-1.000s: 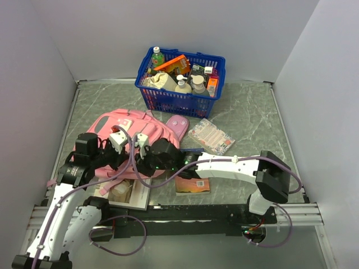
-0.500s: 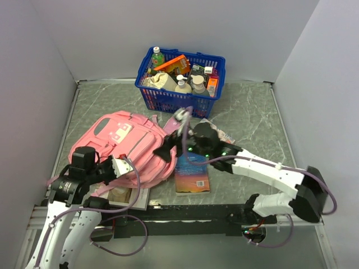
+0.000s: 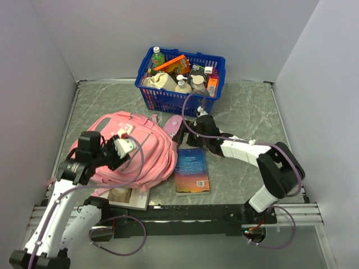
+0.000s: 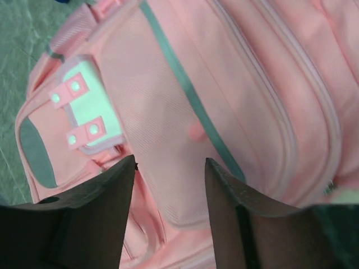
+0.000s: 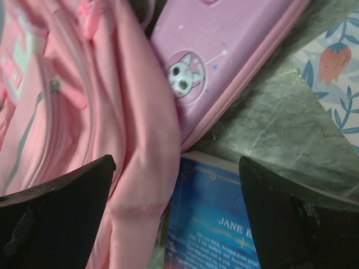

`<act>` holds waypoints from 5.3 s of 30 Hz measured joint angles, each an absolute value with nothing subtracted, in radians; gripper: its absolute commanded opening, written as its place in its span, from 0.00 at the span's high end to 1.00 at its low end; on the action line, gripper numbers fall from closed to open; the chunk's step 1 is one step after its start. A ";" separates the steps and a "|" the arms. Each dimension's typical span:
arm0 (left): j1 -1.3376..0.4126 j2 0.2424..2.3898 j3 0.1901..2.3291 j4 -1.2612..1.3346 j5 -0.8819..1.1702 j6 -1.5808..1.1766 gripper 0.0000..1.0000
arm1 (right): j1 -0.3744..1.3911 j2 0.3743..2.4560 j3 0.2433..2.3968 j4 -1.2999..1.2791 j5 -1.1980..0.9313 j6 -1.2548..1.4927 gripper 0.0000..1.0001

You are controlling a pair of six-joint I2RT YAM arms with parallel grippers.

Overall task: Pack the student bag
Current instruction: Unzip the student bag at the center of the board, then adjust the student bag at the center of the board, then pick up the stationery from the center of the board.

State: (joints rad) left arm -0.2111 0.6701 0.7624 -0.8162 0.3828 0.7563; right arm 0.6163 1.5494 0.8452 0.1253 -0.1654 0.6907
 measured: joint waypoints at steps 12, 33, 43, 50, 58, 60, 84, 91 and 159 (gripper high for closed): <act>-0.233 1.047 1.005 -0.334 0.425 0.411 0.30 | 0.622 1.696 0.897 0.178 -0.029 0.878 0.00; -0.336 1.965 1.507 -0.253 0.482 0.305 0.24 | 0.644 1.708 0.801 0.382 0.117 0.913 0.00; -0.347 2.025 1.495 -0.332 0.574 0.349 0.20 | 0.662 1.727 0.798 0.444 0.135 0.931 0.00; -0.363 2.066 1.478 -0.355 0.571 0.352 0.13 | 0.711 1.754 0.798 0.471 0.171 0.931 0.00; -0.382 2.060 1.478 -0.370 0.554 0.357 0.19 | 0.726 1.768 0.798 0.473 0.202 0.943 0.00; -0.390 2.056 1.468 -0.369 0.570 0.372 0.20 | 0.726 1.770 0.789 0.478 0.215 0.947 0.00; -0.449 1.970 1.375 -0.551 0.886 0.752 0.26 | 0.701 1.692 0.604 0.663 0.179 1.058 0.00; -0.528 1.987 1.388 -0.629 0.966 0.813 0.29 | 0.694 1.614 0.580 0.545 0.172 1.050 0.00; -0.283 2.104 1.481 -0.792 0.931 0.641 0.46 | 0.681 1.834 0.620 0.867 0.123 1.047 0.00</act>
